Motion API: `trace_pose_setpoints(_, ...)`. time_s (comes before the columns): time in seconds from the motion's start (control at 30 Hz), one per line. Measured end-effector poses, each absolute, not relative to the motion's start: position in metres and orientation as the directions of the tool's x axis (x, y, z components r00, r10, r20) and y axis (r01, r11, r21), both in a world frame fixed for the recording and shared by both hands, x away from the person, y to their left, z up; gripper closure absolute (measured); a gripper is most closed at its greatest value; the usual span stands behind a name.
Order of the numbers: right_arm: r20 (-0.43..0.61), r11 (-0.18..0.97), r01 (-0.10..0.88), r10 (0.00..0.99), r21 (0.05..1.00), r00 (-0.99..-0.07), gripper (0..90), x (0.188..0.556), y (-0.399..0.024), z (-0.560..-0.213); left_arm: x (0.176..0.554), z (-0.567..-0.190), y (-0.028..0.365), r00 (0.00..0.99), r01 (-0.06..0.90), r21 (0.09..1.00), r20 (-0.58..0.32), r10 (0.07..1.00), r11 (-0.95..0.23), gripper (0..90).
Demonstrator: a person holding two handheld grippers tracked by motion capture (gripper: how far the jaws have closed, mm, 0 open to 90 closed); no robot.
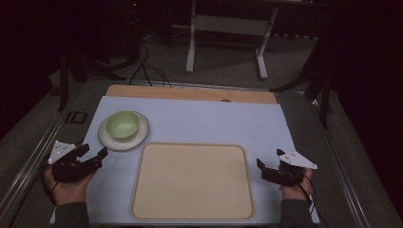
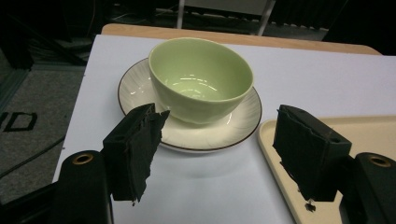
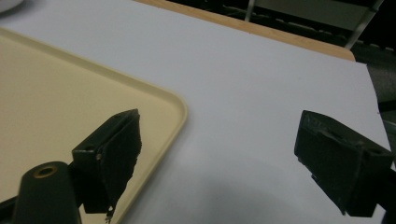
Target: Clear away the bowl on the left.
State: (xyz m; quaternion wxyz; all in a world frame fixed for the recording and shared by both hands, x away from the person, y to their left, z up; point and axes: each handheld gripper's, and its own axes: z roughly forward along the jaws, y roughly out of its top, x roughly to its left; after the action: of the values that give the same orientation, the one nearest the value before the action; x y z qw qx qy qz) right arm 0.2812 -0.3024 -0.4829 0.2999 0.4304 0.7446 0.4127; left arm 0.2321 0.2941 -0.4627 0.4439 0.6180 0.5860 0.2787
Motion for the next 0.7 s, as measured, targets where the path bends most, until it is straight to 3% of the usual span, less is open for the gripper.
trace_pose_setpoints(0.13, -0.096, 0.29, 0.383, 0.887, 0.877, -0.451, 14.2, 0.281, -0.302, -0.482, 0.233, -0.463, 0.292, 0.164, 0.476, 0.876, -0.173, 0.971, 0.076, 31.0)
trace_pose_setpoints(0.37, -0.127, 0.311, 0.363, 0.884, 0.878, -0.449, 14.2, 0.279, -0.3, -0.48, 0.235, -0.462, 0.294, 0.173, 0.471, 0.869, -0.257, 0.951, 0.149, 32.0)
trace_pose_setpoints(0.7, -0.122, 0.307, 0.361, 0.883, 0.881, -0.452, 14.1, 0.279, -0.301, -0.48, 0.241, -0.449, 0.29, 0.189, 0.459, 0.881, -0.223, 0.956, 0.115, 33.4)
